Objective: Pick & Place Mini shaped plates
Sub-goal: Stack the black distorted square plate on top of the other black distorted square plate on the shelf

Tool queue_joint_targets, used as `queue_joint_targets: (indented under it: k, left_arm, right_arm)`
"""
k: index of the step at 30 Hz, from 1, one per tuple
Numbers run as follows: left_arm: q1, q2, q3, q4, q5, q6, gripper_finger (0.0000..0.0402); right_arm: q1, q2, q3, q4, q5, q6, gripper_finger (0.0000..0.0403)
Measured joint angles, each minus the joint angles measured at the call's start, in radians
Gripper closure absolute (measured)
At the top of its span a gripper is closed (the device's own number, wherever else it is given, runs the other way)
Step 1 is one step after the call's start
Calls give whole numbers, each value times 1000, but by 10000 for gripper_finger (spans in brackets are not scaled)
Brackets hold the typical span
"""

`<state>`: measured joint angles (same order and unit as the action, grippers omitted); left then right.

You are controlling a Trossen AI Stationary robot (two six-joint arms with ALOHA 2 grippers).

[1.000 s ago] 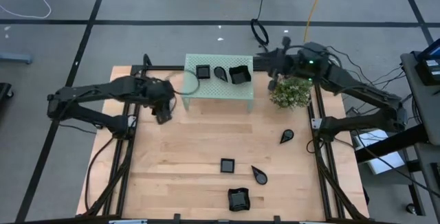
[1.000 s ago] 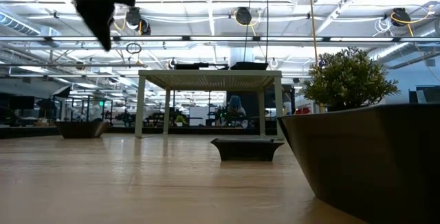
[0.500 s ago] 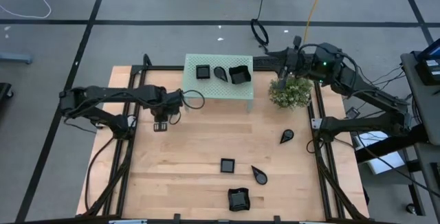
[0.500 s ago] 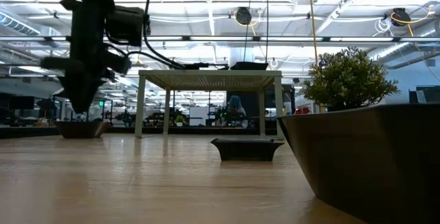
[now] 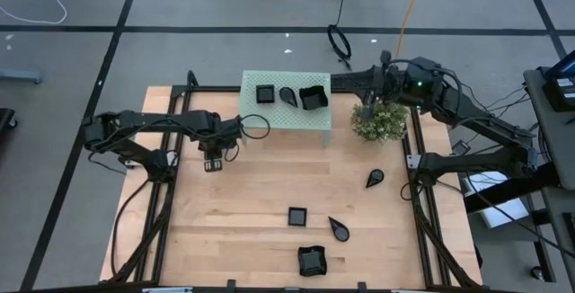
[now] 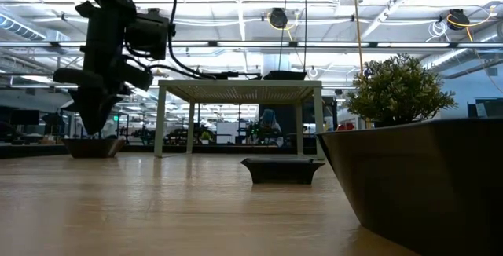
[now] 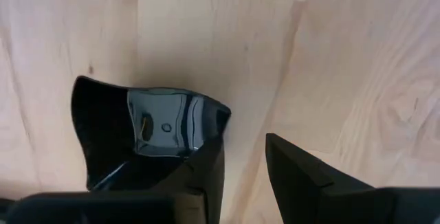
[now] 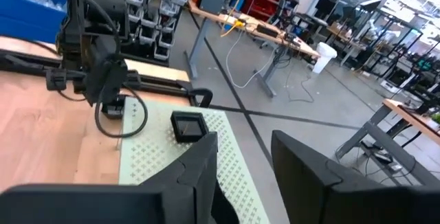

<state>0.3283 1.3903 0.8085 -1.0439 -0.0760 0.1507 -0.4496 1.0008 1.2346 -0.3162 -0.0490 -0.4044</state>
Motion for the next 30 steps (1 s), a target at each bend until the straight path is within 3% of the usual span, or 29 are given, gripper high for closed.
queue_joint_targets:
  k: [4,9,14,20,30]
  left_arm:
    - [0,0,0,-3,53,-109,289]
    - [8,0,0,-16,-49,-229,289]
    - [34,-1,-6,28,-35,-439,289]
    - [62,-1,-8,79,-90,-628,289]
    - [66,-1,-68,206,-83,-771,289]
  right_arm:
    - [0,0,0,-5,0,0,277]
    - [0,0,0,-4,0,-20,277]
    - [0,0,0,-4,0,-28,279]
    - [0,0,0,-4,0,-36,281]
    - [0,0,0,-4,-1,-16,283]
